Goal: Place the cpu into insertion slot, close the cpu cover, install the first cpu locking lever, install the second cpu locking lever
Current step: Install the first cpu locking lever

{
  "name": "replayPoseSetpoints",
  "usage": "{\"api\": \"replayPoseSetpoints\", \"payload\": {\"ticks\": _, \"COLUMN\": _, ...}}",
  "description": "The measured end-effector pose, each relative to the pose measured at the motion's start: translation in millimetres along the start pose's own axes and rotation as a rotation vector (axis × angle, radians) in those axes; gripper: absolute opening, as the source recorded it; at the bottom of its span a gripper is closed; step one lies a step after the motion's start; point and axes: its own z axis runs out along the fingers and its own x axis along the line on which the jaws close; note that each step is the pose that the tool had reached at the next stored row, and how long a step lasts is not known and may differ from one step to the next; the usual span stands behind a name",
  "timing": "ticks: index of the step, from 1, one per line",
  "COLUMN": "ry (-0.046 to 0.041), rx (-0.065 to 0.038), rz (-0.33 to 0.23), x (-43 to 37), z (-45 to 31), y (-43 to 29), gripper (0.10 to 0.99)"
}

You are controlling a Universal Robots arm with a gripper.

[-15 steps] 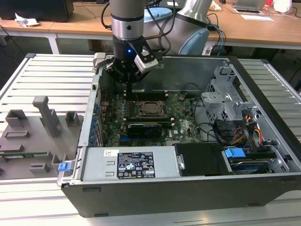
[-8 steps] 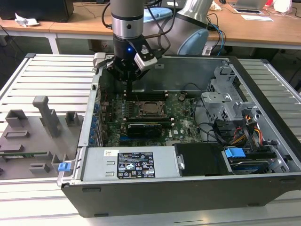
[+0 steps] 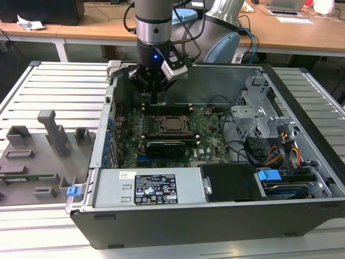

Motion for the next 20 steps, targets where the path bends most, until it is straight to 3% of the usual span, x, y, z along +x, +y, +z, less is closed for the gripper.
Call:
{"api": "replayPoseSetpoints", "payload": {"ticks": 4, "ry": 0.0003, "rx": 0.0, "rz": 0.0, "x": -17.9, "z": 3.5, "y": -1.5, "gripper": 0.106}}
{"api": "replayPoseSetpoints", "payload": {"ticks": 11, "ry": 0.0026, "rx": -0.001, "rz": 0.0, "x": -32.1, "z": 9.5, "y": -2.7, "gripper": 0.106}}
{"api": "replayPoseSetpoints", "payload": {"ticks": 12, "ry": 0.0021, "rx": -0.01, "rz": 0.0, "x": -33.7, "z": 9.8, "y": -2.9, "gripper": 0.106}}
{"api": "replayPoseSetpoints", "payload": {"ticks": 15, "ry": -0.0021, "rx": -0.055, "rz": 0.001, "x": -34.9, "z": 11.4, "y": -3.4, "gripper": 0.106}}
{"api": "replayPoseSetpoints", "payload": {"ticks": 20, "ry": -0.0012, "rx": -0.055, "rz": -0.008, "x": -38.1, "z": 17.7, "y": -3.8, "gripper": 0.106}}
